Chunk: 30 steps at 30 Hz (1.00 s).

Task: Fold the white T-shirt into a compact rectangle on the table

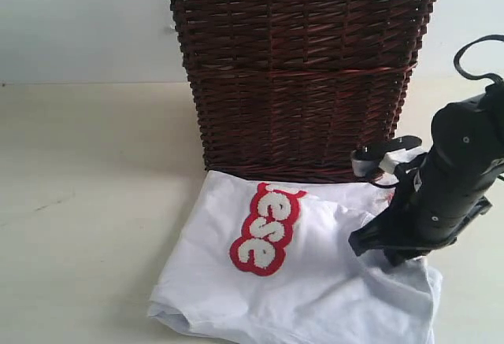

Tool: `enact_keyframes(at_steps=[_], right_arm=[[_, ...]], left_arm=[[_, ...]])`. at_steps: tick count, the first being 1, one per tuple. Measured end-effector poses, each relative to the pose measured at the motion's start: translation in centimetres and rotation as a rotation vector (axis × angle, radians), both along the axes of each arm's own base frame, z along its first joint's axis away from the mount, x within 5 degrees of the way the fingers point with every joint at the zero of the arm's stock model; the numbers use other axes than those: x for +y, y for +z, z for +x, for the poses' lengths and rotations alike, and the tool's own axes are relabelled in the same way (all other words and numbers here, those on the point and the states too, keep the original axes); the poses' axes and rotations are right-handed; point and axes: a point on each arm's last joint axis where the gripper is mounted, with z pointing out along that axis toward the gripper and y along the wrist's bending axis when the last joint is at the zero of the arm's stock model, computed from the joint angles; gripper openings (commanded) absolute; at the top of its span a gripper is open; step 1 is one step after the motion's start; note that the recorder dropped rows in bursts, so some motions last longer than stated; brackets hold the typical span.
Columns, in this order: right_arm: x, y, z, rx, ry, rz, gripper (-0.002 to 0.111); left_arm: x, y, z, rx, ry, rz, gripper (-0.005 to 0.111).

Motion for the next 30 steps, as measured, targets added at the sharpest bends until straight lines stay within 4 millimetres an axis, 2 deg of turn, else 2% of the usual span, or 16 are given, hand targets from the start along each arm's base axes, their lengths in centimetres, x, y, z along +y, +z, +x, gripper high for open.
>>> enact_keyframes(at_steps=[3,6,8,11,12,13,14,16,17,18,21,23,25,28,30], right_arm=[[0.0,2.1,0.4,-0.077,0.044,0.001,0.000],[-0.1,4.3,0.7,-0.183,0.110,-0.013,0.000],[-0.3,5.0,1.3,-0.265,0.166,-0.049,0.000],[-0.7,5.1,2.0,-0.330,0.199,-0.117,0.002],[-1.2,4.4,2.0,-0.292,0.168,-0.177,0.006],[-1.6,3.9,1.9,-0.257,0.147,-0.219,0.016],[-2.3,3.2,1.7,-0.197,0.103,-0.283,0.029],[-2.5,2.7,1.7,-0.171,0.071,-0.306,0.056],[-2.4,2.7,1.7,-0.170,0.061,-0.288,0.063],[-2.2,2.9,1.9,-0.173,0.061,-0.279,0.064],[-2.1,4.4,2.9,-0.175,0.031,-0.283,0.055],[-1.7,5.1,3.3,-0.182,0.009,-0.249,0.045],[-1.0,5.5,3.3,-0.186,0.002,-0.163,0.030],[0.8,5.3,2.9,-0.189,0.089,-0.004,0.002],[2.6,4.6,2.3,-0.171,0.168,0.083,0.000]], left_arm=[[0.0,0.0,0.0,0.000,0.000,0.000,0.000],[0.0,0.0,0.0,0.000,0.000,0.000,0.000],[0.0,0.0,0.0,0.000,0.000,0.000,0.000],[0.0,0.0,0.0,0.000,0.000,0.000,0.000],[0.0,0.0,0.0,0.000,0.000,0.000,0.000],[0.0,0.0,0.0,0.000,0.000,0.000,0.000],[0.0,0.0,0.0,0.000,0.000,0.000,0.000],[0.0,0.0,0.0,0.000,0.000,0.000,0.000],[0.0,0.0,0.0,0.000,0.000,0.000,0.000],[0.0,0.0,0.0,0.000,0.000,0.000,0.000],[0.0,0.0,0.0,0.000,0.000,0.000,0.000],[0.0,0.0,0.0,0.000,0.000,0.000,0.000],[0.0,0.0,0.0,0.000,0.000,0.000,0.000],[0.0,0.0,0.0,0.000,0.000,0.000,0.000],[0.0,0.0,0.0,0.000,0.000,0.000,0.000]])
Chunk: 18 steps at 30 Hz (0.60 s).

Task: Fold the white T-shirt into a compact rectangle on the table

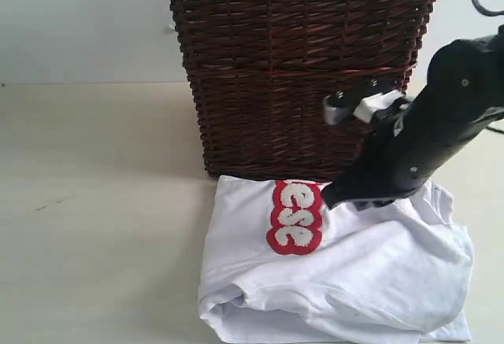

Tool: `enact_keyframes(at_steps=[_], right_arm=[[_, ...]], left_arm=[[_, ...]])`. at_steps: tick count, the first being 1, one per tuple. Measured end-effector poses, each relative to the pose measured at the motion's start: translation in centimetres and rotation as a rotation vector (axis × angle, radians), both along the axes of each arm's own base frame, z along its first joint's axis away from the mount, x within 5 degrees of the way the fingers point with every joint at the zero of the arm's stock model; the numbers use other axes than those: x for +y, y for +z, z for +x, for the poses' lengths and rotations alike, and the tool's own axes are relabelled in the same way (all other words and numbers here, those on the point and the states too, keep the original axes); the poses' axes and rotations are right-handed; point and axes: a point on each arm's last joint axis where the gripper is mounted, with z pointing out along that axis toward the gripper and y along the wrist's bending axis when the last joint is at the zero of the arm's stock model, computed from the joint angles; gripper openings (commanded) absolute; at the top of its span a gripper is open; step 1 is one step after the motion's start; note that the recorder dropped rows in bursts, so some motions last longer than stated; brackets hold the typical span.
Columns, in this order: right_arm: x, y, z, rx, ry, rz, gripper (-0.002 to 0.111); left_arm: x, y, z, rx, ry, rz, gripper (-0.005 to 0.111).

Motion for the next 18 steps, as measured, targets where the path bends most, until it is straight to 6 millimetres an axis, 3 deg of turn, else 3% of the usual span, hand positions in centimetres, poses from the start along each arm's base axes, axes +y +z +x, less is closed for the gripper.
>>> enact_keyframes(at_steps=[5,10,18], right_arm=[[3.8,-3.2,-1.7,0.141,0.179,0.061,0.000],[4.7,-6.1,-2.6,0.280,0.199,0.001,0.000],[4.7,-5.5,-2.5,0.269,0.193,-0.020,0.000]], left_arm=[[0.0,0.0,0.0,0.000,0.000,0.000,0.000],[0.0,0.0,0.0,0.000,0.000,0.000,0.000],[0.0,0.0,0.0,0.000,0.000,0.000,0.000]])
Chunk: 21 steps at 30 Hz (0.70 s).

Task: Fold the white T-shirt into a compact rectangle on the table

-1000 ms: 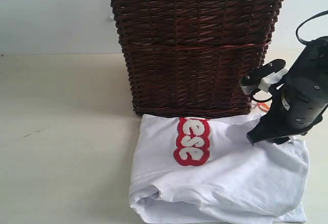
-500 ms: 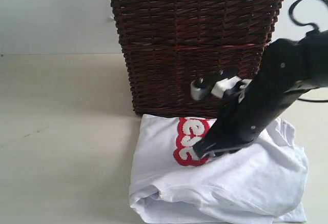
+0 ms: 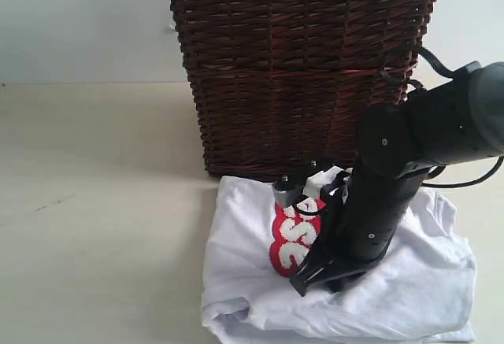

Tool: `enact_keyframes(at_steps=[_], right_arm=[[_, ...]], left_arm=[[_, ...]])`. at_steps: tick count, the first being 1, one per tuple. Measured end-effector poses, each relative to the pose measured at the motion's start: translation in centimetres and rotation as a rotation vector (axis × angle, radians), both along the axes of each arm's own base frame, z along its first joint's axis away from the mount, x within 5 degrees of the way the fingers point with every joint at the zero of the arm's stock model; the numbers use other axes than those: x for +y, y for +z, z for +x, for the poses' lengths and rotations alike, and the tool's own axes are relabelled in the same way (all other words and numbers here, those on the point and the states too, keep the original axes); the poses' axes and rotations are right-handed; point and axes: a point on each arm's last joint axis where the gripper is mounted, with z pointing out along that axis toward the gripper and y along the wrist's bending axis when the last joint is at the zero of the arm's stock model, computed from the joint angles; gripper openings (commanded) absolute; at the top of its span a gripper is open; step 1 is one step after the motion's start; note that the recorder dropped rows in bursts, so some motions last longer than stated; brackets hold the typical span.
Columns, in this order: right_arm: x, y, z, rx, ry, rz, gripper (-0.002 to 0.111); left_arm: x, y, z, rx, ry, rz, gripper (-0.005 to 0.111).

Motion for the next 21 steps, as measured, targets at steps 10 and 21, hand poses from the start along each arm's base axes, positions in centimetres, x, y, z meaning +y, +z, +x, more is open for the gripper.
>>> enact_keyframes(at_steps=[10,21], right_arm=[[-2.8,6.8,1.4,-0.347,-0.210,-0.130,0.000],[-8.3,0.0,1.6,-0.191,-0.394,-0.383,0.000]], left_arm=[[0.0,0.0,0.0,0.000,0.000,0.000,0.000],[0.0,0.0,0.0,0.000,0.000,0.000,0.000]])
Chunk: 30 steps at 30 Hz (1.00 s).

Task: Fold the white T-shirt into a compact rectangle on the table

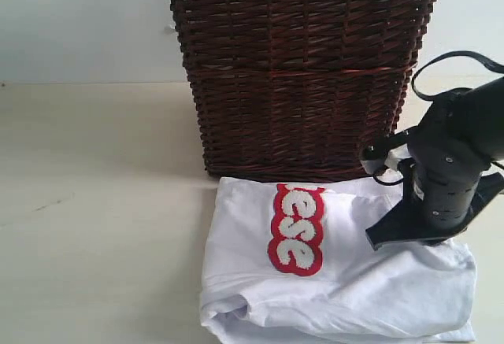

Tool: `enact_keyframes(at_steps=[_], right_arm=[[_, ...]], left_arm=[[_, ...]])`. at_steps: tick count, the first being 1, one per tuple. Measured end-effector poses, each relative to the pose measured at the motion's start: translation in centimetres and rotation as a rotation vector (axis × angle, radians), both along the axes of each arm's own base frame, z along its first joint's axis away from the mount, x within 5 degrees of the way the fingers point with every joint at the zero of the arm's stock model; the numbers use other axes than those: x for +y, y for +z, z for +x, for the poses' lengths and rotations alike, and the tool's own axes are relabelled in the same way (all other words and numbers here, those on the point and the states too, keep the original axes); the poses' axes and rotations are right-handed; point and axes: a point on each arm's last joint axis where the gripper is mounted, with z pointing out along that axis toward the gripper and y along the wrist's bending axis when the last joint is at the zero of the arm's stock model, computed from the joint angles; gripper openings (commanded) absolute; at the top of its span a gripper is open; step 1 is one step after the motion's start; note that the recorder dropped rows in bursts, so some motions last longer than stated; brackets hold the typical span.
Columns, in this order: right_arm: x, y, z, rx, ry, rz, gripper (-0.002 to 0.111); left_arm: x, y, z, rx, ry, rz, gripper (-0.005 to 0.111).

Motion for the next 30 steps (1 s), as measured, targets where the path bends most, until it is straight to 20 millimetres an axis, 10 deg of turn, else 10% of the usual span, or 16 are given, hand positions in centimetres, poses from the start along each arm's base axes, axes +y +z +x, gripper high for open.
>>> enact_keyframes(at_steps=[6,12,19,30], right_arm=[[-0.8,-0.7,0.2,0.017,-0.018,-0.017,0.000],[-0.6,2.7,0.5,-0.097,-0.009,0.008,0.000],[4.5,6.5,-1.2,-0.213,0.191,0.258,0.000],[13.4,0.6,-5.0,-0.062,0.461,0.418,0.000]], left_arm=[[0.0,0.0,0.0,0.000,0.000,0.000,0.000],[0.0,0.0,0.0,0.000,0.000,0.000,0.000],[0.0,0.0,0.0,0.000,0.000,0.000,0.000],[0.0,0.0,0.0,0.000,0.000,0.000,0.000]])
